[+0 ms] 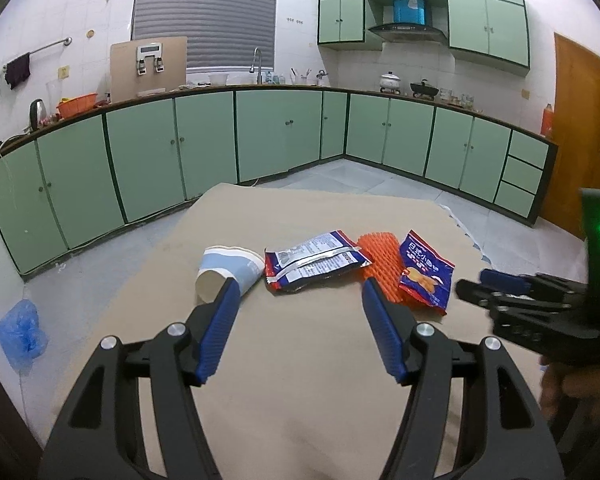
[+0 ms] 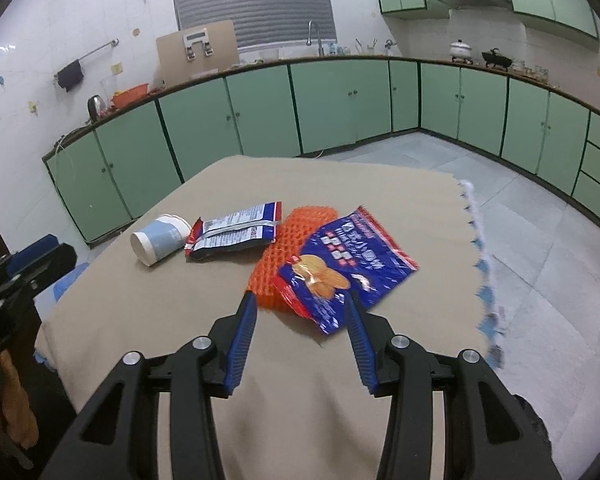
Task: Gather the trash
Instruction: 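Move both tools back over the table toward the wrappers and chip bag, then grasp the blue chip bag with the right tool, then grasp the white-and-blue paper cup with the left tool while the right tool holds the chip bag, then carry the paper cup and chip bag over the black bin and release both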
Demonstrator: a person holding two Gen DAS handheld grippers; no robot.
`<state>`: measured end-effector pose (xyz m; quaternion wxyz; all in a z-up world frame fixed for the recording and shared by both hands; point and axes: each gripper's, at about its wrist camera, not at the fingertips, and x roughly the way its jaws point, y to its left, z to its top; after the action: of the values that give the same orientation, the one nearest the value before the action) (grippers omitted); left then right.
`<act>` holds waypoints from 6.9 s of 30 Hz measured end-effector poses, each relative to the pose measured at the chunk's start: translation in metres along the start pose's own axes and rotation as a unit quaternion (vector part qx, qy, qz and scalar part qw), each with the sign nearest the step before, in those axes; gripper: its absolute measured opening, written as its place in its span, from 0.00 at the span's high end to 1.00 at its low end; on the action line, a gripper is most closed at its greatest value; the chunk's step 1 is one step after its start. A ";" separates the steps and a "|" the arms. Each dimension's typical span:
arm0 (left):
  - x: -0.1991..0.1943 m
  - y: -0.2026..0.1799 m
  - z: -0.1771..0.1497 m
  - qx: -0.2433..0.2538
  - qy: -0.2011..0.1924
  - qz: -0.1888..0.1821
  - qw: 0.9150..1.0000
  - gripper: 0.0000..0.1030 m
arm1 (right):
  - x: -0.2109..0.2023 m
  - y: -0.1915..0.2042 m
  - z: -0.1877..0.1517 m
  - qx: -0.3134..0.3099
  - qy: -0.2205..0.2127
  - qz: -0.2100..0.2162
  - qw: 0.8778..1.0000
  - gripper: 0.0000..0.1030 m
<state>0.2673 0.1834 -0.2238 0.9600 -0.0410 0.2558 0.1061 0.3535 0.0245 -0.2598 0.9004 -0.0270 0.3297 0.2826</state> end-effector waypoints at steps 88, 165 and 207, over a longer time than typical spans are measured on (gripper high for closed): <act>0.085 -0.026 -0.012 0.030 0.039 -0.033 0.998 0.39 | 0.076 -0.037 -0.004 0.028 0.078 0.010 0.996 0.67; 0.143 0.081 -0.002 -0.044 0.110 0.093 0.989 0.43 | 0.054 -0.039 0.007 -0.024 0.039 0.063 0.997 1.00; -0.003 -0.056 -0.002 0.014 0.048 -0.095 0.994 1.00 | -0.115 -0.068 -0.008 0.021 -0.034 0.026 0.999 1.00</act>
<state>0.2761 0.1278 -0.2229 0.9527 -0.0570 0.2983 0.0088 0.3130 -0.0909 -0.2056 0.9040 0.0104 0.3051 0.2993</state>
